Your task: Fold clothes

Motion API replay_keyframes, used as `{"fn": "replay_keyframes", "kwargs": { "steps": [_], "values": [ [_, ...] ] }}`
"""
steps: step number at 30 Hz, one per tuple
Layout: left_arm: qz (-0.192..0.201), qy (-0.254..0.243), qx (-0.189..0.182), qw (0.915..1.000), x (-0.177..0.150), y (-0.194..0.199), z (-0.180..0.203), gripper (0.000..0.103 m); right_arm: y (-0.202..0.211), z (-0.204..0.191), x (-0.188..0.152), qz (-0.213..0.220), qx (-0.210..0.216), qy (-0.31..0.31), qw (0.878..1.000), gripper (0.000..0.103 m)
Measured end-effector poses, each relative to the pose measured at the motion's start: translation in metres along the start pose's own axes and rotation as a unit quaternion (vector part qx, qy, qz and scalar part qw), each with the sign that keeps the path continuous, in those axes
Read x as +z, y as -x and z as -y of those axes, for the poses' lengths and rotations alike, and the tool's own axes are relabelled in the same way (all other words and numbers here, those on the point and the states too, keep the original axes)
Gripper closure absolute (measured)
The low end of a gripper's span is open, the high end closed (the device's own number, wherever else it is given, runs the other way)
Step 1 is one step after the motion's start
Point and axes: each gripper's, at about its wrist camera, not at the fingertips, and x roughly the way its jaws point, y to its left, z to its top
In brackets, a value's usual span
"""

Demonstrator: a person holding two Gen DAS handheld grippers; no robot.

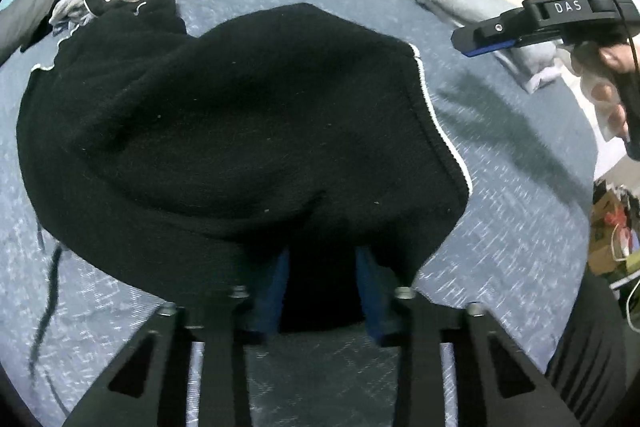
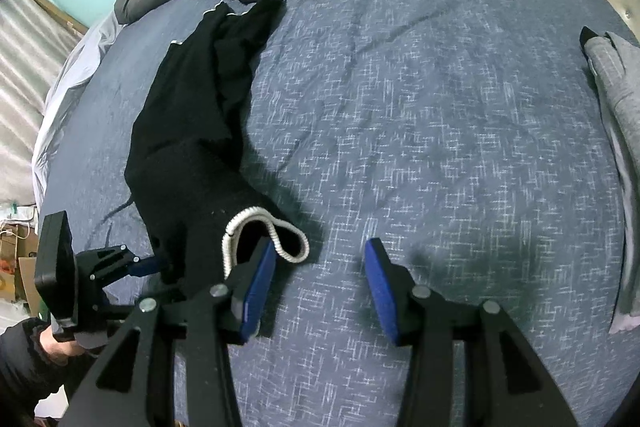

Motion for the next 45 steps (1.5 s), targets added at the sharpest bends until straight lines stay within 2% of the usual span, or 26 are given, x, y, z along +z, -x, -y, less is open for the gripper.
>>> {"fn": "replay_keyframes", "kwargs": {
  "steps": [1,3,8,15,20,24,29,33,36,38,40,42,45],
  "values": [
    [0.001,0.002,-0.002,1.0000,0.000,0.003,-0.003,0.092,0.000,0.000,0.000,0.000,-0.001,0.000,1.000,0.056],
    [0.005,0.009,-0.006,0.9999,-0.001,0.009,-0.010,0.095,-0.001,0.001,0.000,0.002,0.000,-0.004,1.000,0.056],
    [0.050,0.043,-0.008,0.9978,0.001,0.056,-0.041,0.097,-0.001,-0.006,0.000,0.009,0.011,-0.001,1.000,0.056],
    [0.102,0.127,0.014,0.9865,0.009,0.122,-0.126,0.097,-0.012,-0.036,-0.001,0.000,0.035,0.040,0.999,0.056],
    [0.088,0.164,0.029,0.9820,0.002,0.119,-0.162,0.097,-0.021,-0.064,-0.004,-0.001,0.056,0.076,0.995,0.048],
    [0.078,0.182,0.029,0.9798,-0.008,0.108,-0.172,0.096,-0.018,-0.082,-0.003,0.014,0.076,0.092,0.993,0.046],
    [0.076,0.183,0.021,0.9800,-0.013,0.104,-0.166,0.096,-0.016,-0.110,-0.003,0.022,0.086,0.135,0.987,0.040],
    [0.077,0.182,0.017,0.9801,-0.013,0.105,-0.161,0.095,-0.034,-0.130,-0.005,-0.008,0.053,0.170,0.984,0.039],
    [0.079,0.179,0.014,0.9806,-0.013,0.107,-0.158,0.095,-0.048,-0.138,-0.006,-0.014,0.027,0.183,0.983,0.039],
    [0.079,0.175,0.015,0.9813,-0.013,0.109,-0.155,0.095,-0.053,-0.140,-0.005,-0.014,0.024,0.180,0.983,0.043],
    [0.079,0.171,0.015,0.9820,-0.013,0.112,-0.154,0.095,-0.053,-0.141,-0.004,-0.011,0.021,0.181,0.983,0.066],
    [0.079,0.167,0.016,0.9827,-0.013,0.115,-0.153,0.095,-0.049,-0.142,-0.002,-0.003,0.017,0.179,0.984,0.080],
    [0.084,0.165,0.019,0.9826,-0.014,0.122,-0.150,0.094,-0.036,-0.140,0.005,0.023,0.016,0.170,0.985,0.088]
  ]
}}
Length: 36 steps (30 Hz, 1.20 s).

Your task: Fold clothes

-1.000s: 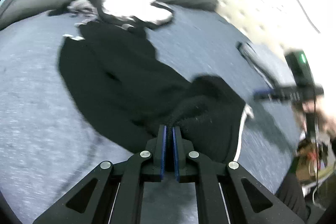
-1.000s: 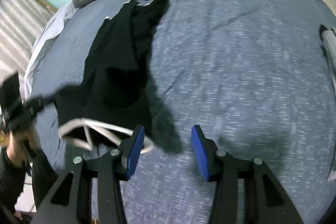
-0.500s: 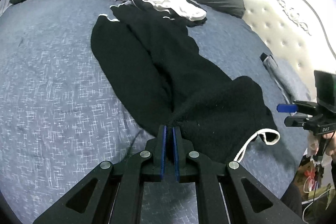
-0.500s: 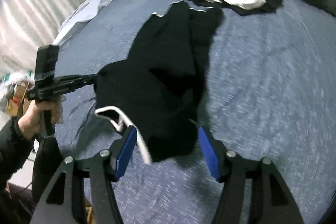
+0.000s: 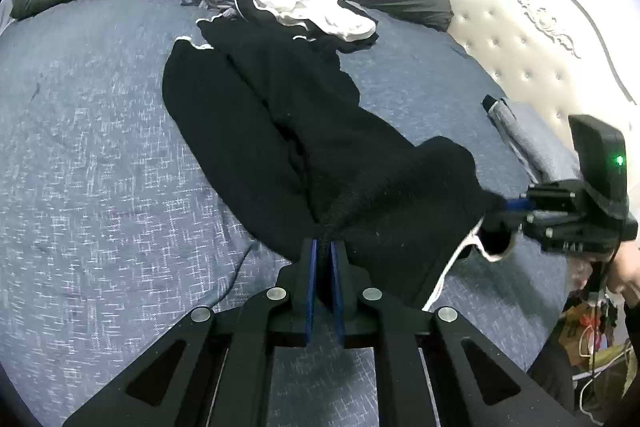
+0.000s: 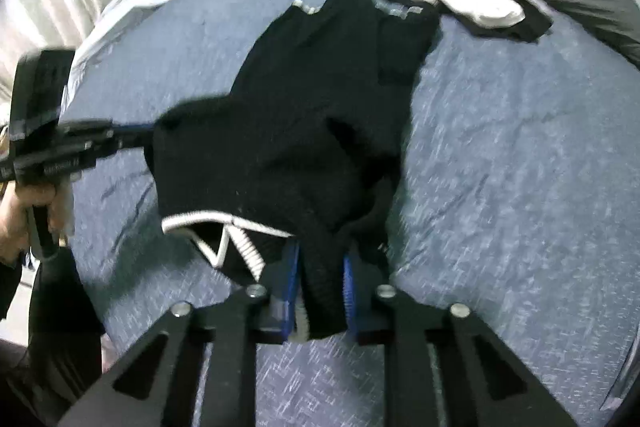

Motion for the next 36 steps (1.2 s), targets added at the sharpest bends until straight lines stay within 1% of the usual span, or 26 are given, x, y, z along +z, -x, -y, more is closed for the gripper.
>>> {"fn": "replay_keyframes", "kwargs": {
  "steps": [3,5,7,8,10,12,14,18,21,26,31,32,33,34,35,36],
  "values": [
    [0.007,-0.001,0.001,1.0000,0.000,0.009,0.002,0.093,0.016,0.001,0.007,0.027,-0.003,-0.007,1.000,0.093],
    [0.014,-0.001,0.002,0.9999,0.001,0.018,0.005,0.088,0.029,-0.002,0.012,0.041,0.004,-0.008,0.999,0.094],
    [0.018,-0.004,-0.001,0.9998,0.001,0.026,0.012,0.072,0.041,-0.010,0.018,0.053,0.017,-0.010,0.998,0.095],
    [0.019,-0.007,-0.006,0.9998,0.000,0.030,0.016,0.069,0.047,-0.014,0.021,0.058,0.024,-0.010,0.998,0.095],
    [0.019,-0.015,-0.013,0.9996,-0.001,0.036,0.028,0.060,0.056,-0.024,0.027,0.067,0.035,-0.008,0.997,0.095],
    [0.021,-0.024,-0.017,0.9994,-0.003,0.040,0.041,0.055,0.065,-0.035,0.032,0.072,0.048,-0.005,0.996,0.095],
    [0.026,-0.027,-0.023,0.9990,-0.003,0.044,0.052,0.052,0.070,-0.046,0.035,0.074,0.058,0.001,0.996,0.095],
    [0.034,-0.037,-0.031,0.9983,-0.002,0.053,0.071,0.051,0.076,-0.064,0.041,0.072,0.062,0.012,0.995,0.095],
    [0.039,-0.042,-0.029,0.9979,-0.002,0.055,0.080,0.042,0.079,-0.072,0.044,0.072,0.065,0.009,0.995,0.095],
    [0.044,-0.048,-0.023,0.9977,0.000,0.053,0.090,0.037,0.077,-0.083,0.047,0.070,0.076,0.016,0.995,0.095],
    [0.034,-0.044,-0.018,0.9983,0.007,0.035,0.086,0.037,0.075,-0.086,0.050,0.069,0.079,0.020,0.994,0.095],
    [0.033,-0.042,-0.018,0.9984,0.008,0.032,0.085,0.039,0.074,-0.084,0.051,0.068,0.079,0.018,0.994,0.095],
    [0.031,-0.040,-0.018,0.9985,0.010,0.029,0.084,0.046,0.073,-0.083,0.051,0.067,0.081,0.014,0.994,0.095],
    [0.030,-0.038,-0.019,0.9986,0.011,0.025,0.083,0.059,0.072,-0.081,0.051,0.066,0.083,0.011,0.994,0.095],
    [0.028,-0.037,-0.019,0.9988,0.012,0.022,0.082,0.067,0.070,-0.079,0.051,0.065,0.085,0.008,0.994,0.095],
    [0.028,-0.040,-0.019,0.9986,0.013,0.020,0.082,0.080,0.069,-0.078,0.051,0.065,0.087,0.006,0.994,0.095]
  ]
}}
